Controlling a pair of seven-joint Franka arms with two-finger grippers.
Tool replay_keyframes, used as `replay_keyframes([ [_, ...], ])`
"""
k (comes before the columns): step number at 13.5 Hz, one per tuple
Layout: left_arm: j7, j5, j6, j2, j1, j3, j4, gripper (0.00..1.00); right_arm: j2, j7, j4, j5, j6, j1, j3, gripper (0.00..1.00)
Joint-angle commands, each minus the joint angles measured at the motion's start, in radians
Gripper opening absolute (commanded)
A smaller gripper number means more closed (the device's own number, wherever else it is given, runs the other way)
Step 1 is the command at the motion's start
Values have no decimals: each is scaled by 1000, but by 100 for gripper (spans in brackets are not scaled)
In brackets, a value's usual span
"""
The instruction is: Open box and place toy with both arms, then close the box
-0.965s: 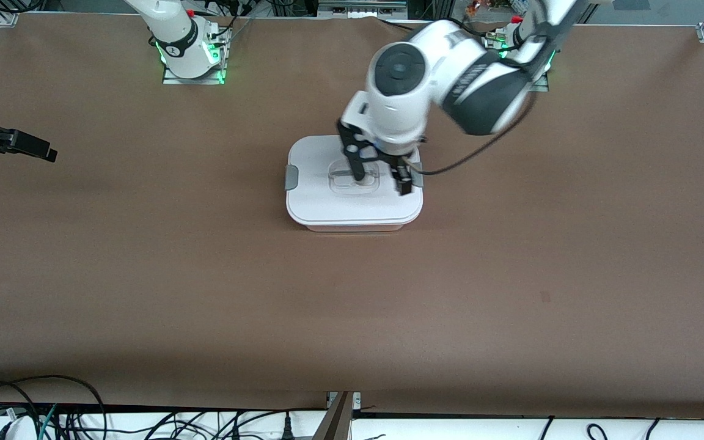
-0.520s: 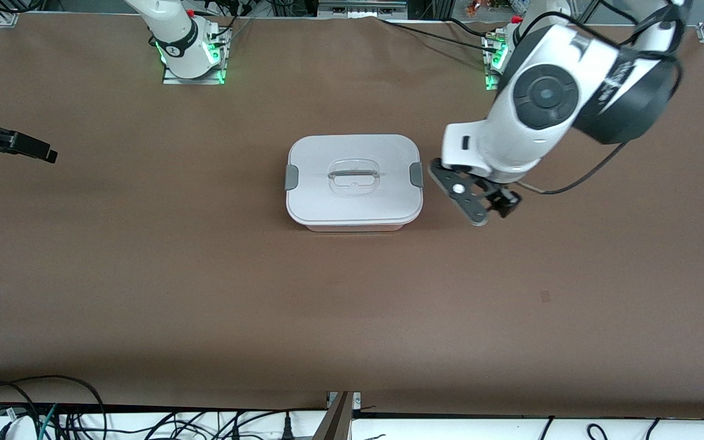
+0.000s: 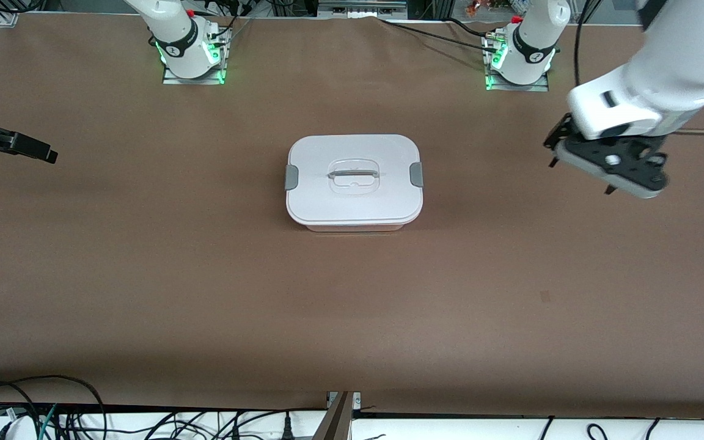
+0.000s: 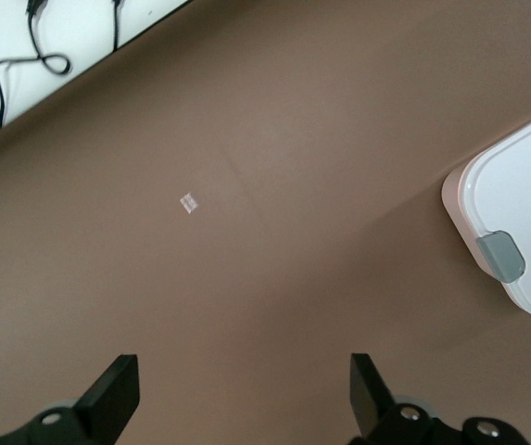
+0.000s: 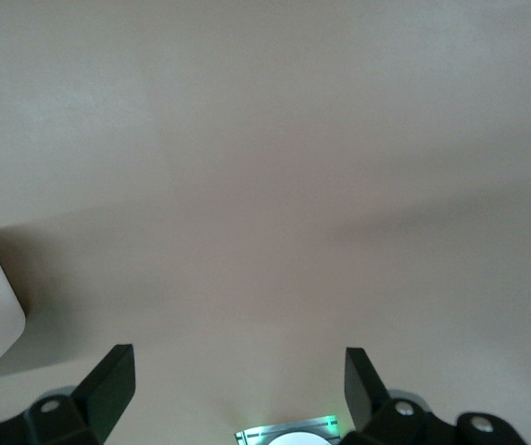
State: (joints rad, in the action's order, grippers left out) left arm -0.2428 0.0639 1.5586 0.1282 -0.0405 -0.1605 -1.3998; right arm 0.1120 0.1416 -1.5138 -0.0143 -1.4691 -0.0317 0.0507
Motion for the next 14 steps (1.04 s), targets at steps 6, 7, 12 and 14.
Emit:
replay_keyframes([
  [6, 209, -50, 74, -196, -68, 168, -301, 100, -3, 26, 1, -19, 7, -1, -15, 100],
  [7, 208, -50, 72, -190, -68, 167, -300, 100, -3, 26, 1, -19, 7, -1, -15, 100],
  [12, 204, -49, 38, -170, -59, 164, -281, 100, -3, 27, 1, -19, 7, -1, -15, 100],
  [14, 204, -45, 37, -170, -59, 164, -277, 100, -3, 27, 1, -19, 9, -1, -15, 100],
])
